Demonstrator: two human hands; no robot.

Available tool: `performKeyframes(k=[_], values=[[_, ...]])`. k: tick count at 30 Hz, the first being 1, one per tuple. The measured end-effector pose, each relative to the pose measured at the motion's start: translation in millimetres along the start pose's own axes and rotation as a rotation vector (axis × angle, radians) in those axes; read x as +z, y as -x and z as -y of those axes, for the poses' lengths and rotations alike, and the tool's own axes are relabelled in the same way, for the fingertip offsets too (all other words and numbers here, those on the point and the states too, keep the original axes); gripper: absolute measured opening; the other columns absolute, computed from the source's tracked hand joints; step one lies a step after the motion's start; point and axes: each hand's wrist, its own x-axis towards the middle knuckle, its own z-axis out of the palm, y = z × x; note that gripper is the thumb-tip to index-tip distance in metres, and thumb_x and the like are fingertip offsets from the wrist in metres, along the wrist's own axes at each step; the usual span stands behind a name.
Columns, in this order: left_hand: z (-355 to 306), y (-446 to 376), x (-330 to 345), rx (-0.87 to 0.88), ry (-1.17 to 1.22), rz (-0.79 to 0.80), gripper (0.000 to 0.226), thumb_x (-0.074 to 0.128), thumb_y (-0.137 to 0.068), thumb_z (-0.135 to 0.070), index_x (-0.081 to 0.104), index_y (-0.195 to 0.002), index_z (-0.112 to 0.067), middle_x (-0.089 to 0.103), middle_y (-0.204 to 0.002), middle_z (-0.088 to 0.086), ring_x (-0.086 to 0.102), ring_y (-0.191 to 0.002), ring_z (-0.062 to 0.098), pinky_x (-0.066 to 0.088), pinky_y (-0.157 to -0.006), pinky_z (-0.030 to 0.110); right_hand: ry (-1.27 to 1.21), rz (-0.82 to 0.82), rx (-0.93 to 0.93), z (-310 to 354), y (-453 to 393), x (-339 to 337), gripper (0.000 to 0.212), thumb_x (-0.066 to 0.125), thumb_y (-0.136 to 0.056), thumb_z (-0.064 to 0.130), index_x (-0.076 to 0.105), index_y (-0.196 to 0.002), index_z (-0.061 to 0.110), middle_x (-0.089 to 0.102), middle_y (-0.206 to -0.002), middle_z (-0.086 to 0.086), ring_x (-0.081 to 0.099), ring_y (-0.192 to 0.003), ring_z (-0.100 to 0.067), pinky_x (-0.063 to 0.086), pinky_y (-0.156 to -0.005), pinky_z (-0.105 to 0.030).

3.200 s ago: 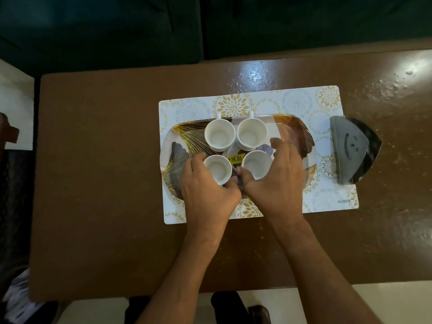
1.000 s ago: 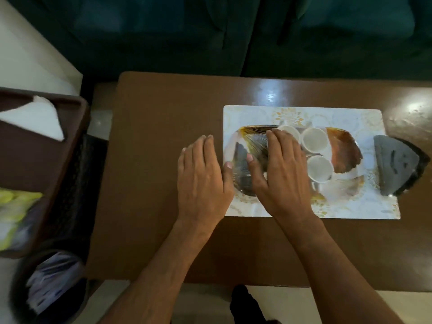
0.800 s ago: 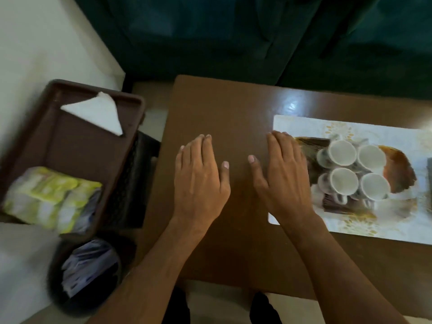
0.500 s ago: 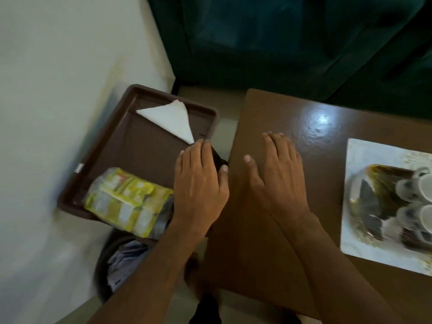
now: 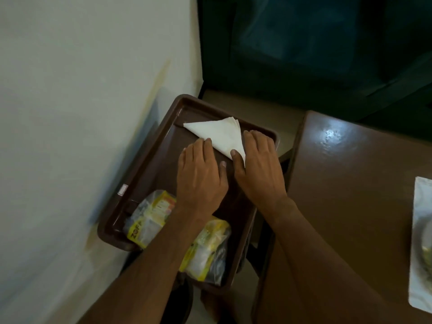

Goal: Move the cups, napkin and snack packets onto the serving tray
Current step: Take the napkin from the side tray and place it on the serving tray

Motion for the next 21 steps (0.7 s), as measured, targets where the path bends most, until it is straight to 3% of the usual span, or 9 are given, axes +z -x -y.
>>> performKeyframes(k=[11,16,18,21], values=[[13,-15,24,0.010,0.098,0.051,0.055,0.053,-0.102,-0.034,0.047,-0.147,-0.004,0.052,-0.148,0.015,0.050,-0.137,0.029,0.043,-0.115,0.043,-0.118,0.037,0.296,13,-37,34,0.058,0.070,-0.098,0.024,0.045,-0.149,0.013,0.049,-0.148,-0.011,0.056,-0.131,-0.026,0.047,-0.113,-0.040],[11,-16,28,-0.009,0.255,0.070,0.048,0.055,-0.103,-0.028,0.048,-0.145,-0.005,0.053,-0.145,0.012,0.049,-0.134,0.026,0.046,-0.110,0.040,-0.270,0.020,0.404,14,-40,37,0.056,0.075,-0.093,0.015,0.049,-0.142,0.011,0.062,-0.138,-0.010,0.063,-0.124,-0.027,0.055,-0.106,-0.041],[10,-18,27,-0.060,0.355,0.044,0.047,0.056,-0.103,-0.025,0.048,-0.145,-0.006,0.054,-0.143,0.011,0.049,-0.132,0.024,0.047,-0.107,0.035,-0.313,0.020,0.437,14,-39,37,0.053,0.075,-0.092,0.014,0.053,-0.140,0.010,0.067,-0.133,-0.009,0.067,-0.118,-0.025,0.058,-0.092,-0.029],[12,-25,23,-0.179,0.470,0.018,0.048,0.057,-0.104,-0.024,0.047,-0.148,-0.007,0.056,-0.141,0.010,0.051,-0.132,0.022,0.044,-0.104,0.031,-0.368,-0.004,0.454,13,-36,36,0.048,0.076,-0.088,0.014,0.061,-0.133,0.010,0.072,-0.126,-0.007,0.070,-0.109,-0.020,0.039,-0.065,-0.007]])
